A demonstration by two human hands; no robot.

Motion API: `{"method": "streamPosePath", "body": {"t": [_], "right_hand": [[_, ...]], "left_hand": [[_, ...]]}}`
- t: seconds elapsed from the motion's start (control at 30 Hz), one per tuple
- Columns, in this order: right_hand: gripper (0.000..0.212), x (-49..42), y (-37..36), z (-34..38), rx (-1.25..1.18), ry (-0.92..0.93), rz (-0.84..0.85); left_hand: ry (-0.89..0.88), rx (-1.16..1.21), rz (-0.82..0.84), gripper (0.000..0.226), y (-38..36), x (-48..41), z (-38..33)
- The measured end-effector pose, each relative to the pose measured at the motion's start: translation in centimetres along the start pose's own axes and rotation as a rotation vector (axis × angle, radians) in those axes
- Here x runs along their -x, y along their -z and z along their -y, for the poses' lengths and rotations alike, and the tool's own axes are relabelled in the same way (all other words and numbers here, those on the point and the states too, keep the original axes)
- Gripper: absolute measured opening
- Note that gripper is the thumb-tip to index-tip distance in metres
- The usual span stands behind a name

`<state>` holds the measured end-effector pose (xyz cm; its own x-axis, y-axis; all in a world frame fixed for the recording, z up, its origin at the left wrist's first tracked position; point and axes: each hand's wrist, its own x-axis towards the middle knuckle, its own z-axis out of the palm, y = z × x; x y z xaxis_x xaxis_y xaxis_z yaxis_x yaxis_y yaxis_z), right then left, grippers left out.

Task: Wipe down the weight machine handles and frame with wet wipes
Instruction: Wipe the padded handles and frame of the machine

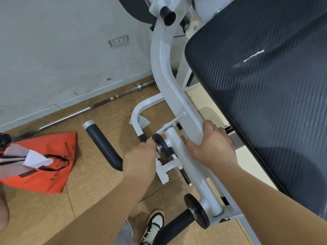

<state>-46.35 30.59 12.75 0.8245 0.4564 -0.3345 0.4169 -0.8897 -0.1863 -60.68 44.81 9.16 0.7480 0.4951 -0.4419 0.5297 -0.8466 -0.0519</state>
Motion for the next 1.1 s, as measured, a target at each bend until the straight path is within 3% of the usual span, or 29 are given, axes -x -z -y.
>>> {"method": "streamPosePath", "body": {"t": [0.07, 0.13, 0.2, 0.27, 0.33, 0.4, 0.47, 0.53, 0.6, 0.67, 0.73, 0.8, 0.9, 0.97, 1.03, 1.1], "right_hand": [[0.073, 0.1, 0.0, 0.0, 0.004, -0.001, -0.009], [0.072, 0.0, -0.1, 0.0, 0.003, 0.006, -0.006], [0.072, 0.0, -0.1, -0.1, -0.005, 0.000, 0.003], [0.073, 0.1, -0.1, 0.0, -0.022, -0.012, 0.005], [0.073, 0.2, 0.0, 0.0, -0.040, -0.029, 0.010], [0.072, 0.3, -0.1, 0.0, -0.042, -0.028, 0.008], [0.071, 0.2, -0.2, -0.1, -0.031, -0.016, 0.000], [0.070, 0.2, 0.0, 0.0, -0.030, -0.017, 0.011], [0.070, 0.4, 0.1, 0.1, -0.037, -0.017, 0.007], [0.072, 0.4, 0.2, 0.2, -0.042, -0.023, 0.007], [0.072, 0.3, 0.1, 0.1, -0.043, -0.020, 0.008], [0.071, 0.2, 0.0, 0.0, -0.034, -0.014, 0.008], [0.070, 0.3, 0.1, 0.0, -0.030, -0.009, 0.003], [0.070, 0.4, 0.1, 0.1, -0.026, -0.003, 0.003], [0.070, 0.3, 0.0, 0.1, -0.021, 0.003, 0.006], [0.071, 0.3, 0.2, 0.1, -0.015, 0.002, 0.005]], "left_hand": [[0.016, 0.027, -0.020, 0.030, 0.0, 0.3, -0.3], [0.040, 0.094, 0.117, 0.018, 0.3, -2.2, -0.1], [0.026, 0.271, 0.388, 0.009, 0.9, -4.6, 0.7], [0.026, 0.644, 0.746, 0.033, 0.9, -6.3, 2.0], [0.050, 0.891, 1.059, 0.035, 1.0, -7.0, 3.2], [0.048, 0.937, 1.163, 0.021, 1.5, -7.2, 3.5], [0.056, 0.875, 1.036, 0.018, 1.6, -7.0, 2.7], [0.036, 0.612, 0.652, 0.014, 1.2, -5.3, 1.9], [-0.003, 0.155, 0.162, 0.012, 0.2, -2.2, 0.9], [-0.025, 0.043, -0.028, 0.025, -0.1, -0.2, 0.0], [-0.001, 0.101, 0.017, 0.016, 0.1, -1.4, 0.2], [-0.008, 0.215, 0.255, 0.008, 0.5, -3.8, 0.6], [0.008, 0.641, 0.767, 0.048, 0.8, -6.3, 2.1], [0.030, 0.701, 0.914, 0.059, 1.1, -7.0, 2.7], [0.033, 0.631, 0.756, 0.033, 1.3, -6.5, 2.2], [-0.016, 0.321, 0.237, 0.013, 0.0, -3.6, 1.2]]}}
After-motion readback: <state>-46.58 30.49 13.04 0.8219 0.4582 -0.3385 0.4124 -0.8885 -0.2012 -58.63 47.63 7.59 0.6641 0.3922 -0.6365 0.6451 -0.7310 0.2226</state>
